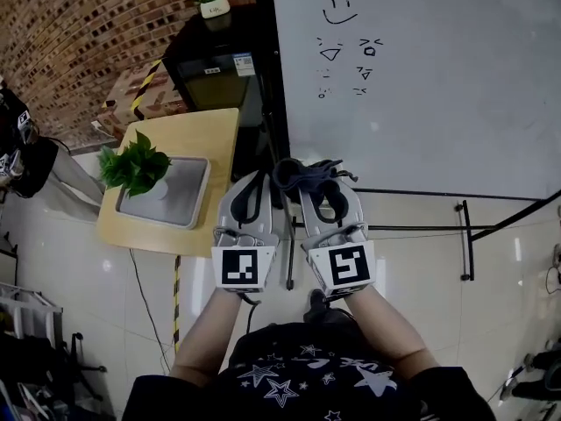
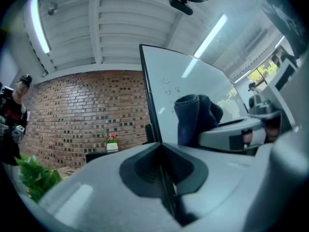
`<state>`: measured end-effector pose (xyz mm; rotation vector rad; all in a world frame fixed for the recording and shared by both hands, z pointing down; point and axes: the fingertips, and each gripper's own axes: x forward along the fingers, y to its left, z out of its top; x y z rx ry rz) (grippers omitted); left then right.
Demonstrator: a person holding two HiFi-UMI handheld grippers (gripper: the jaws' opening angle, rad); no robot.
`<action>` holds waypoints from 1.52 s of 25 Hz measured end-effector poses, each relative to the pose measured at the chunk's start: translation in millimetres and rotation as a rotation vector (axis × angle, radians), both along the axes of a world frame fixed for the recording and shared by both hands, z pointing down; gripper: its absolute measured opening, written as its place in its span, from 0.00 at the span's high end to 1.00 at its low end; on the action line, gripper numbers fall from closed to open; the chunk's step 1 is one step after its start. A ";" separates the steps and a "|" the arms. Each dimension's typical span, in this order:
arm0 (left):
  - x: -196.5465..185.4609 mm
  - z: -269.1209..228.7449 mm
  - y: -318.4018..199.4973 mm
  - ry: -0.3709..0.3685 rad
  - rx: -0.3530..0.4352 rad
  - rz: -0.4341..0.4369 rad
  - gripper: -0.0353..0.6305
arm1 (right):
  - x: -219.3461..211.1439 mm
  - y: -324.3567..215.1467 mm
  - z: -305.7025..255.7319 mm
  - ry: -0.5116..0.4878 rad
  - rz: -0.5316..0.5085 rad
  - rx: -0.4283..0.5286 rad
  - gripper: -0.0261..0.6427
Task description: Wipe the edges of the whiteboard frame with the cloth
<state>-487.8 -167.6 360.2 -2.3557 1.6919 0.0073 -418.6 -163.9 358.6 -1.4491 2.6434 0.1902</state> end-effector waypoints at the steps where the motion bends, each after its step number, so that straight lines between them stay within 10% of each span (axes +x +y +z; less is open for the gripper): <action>1: -0.7 -0.4 -4.8 -0.002 0.004 -0.016 0.94 | -1.9 -5.6 1.6 0.002 -0.018 0.002 0.85; 18: -18.1 -5.2 -54.7 -0.010 0.006 -0.035 0.94 | -41.7 -79.1 17.3 0.120 -0.050 0.002 0.85; 38: -17.4 -134.9 -60.1 -0.018 0.189 0.080 0.94 | -27.7 -74.2 -116.6 0.135 0.016 0.180 0.85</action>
